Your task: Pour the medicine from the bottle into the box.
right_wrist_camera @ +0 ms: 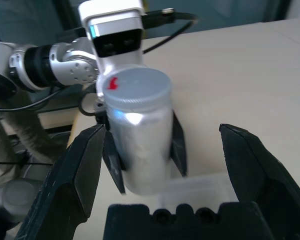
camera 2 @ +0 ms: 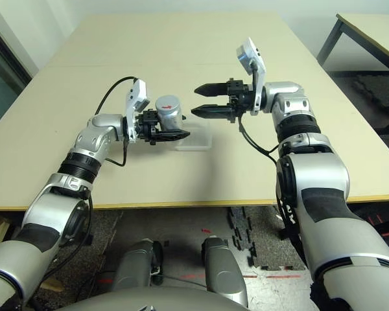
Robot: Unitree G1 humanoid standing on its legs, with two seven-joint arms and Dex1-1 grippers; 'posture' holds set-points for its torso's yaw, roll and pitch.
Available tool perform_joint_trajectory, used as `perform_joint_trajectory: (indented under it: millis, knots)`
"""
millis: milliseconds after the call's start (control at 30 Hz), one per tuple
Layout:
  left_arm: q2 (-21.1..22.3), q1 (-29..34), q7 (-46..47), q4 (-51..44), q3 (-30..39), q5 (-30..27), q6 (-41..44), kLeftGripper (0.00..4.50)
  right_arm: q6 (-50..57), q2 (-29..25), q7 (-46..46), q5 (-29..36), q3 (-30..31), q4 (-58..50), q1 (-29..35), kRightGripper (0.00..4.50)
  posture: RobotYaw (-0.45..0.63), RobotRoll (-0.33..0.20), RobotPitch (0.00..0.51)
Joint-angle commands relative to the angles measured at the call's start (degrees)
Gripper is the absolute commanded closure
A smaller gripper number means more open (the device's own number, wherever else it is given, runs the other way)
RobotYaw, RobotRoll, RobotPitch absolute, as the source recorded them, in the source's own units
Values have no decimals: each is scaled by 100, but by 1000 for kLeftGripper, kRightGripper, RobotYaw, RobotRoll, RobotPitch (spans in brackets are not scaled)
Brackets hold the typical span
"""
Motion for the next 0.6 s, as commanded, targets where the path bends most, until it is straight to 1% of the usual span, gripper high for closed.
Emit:
perform_joint_trajectory:
  millis: [33, 267, 600]
  knots:
    - [8, -70, -28, 97, -32, 88, -56, 1821, 57, 95, 27, 43, 95, -214, 45, 0, -182, 0, 52]
    - [8, -82, -12, 108, -28, 93, -57, 1821, 68, 279, 14, 42, 191, -324, 50, 0, -174, 0, 52]
    - [-46, -84, -12, 100, -72, 111, -44, 1821, -118, 438, -291, 11, 176, -139, -62, 0, -174, 0, 56]
